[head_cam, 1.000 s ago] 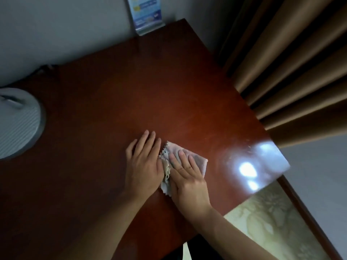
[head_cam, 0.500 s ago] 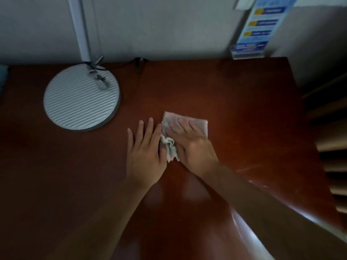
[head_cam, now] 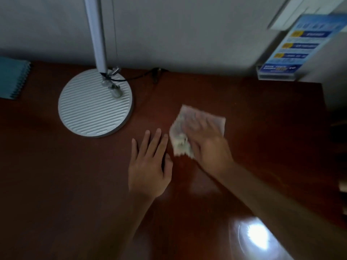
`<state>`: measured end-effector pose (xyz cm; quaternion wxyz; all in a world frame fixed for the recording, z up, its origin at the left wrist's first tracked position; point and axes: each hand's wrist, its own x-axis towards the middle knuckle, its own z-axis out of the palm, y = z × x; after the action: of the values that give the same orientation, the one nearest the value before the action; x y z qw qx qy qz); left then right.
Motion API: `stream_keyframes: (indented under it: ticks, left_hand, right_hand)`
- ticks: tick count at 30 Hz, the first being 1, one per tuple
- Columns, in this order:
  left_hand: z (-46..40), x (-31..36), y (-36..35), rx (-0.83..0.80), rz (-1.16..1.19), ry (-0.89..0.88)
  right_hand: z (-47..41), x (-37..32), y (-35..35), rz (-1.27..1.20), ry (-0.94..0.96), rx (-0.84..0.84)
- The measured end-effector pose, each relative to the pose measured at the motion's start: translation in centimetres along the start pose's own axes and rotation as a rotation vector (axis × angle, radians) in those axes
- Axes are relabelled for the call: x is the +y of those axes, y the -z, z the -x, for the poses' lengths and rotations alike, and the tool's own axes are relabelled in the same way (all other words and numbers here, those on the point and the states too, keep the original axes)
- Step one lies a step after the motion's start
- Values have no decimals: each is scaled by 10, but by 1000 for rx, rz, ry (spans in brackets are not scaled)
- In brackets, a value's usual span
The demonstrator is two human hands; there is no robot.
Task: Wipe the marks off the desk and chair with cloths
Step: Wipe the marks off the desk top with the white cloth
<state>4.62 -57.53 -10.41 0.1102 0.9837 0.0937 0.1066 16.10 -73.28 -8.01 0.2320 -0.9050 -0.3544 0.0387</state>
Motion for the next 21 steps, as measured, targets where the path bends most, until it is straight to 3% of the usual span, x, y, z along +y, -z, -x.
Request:
stream_keyframes:
  ticks: [2, 4, 7, 11, 21]
  left_hand:
    - [1, -2, -1, 9, 3, 11]
    - [2, 0, 1, 9, -5, 8]
    - [0, 2, 3, -1, -3, 6]
    - [-1, 1, 3, 7, -1, 4]
    - [3, 3, 12, -20, 134, 35]
  right_hand:
    - [24, 3, 3, -7, 81, -53]
    - [10, 31, 15, -2, 34, -87]
    - [-52, 79, 36, 67, -139, 4]
    - [-88, 89, 38, 101, -171, 84]
    - [136, -34, -11, -35, -7, -26]
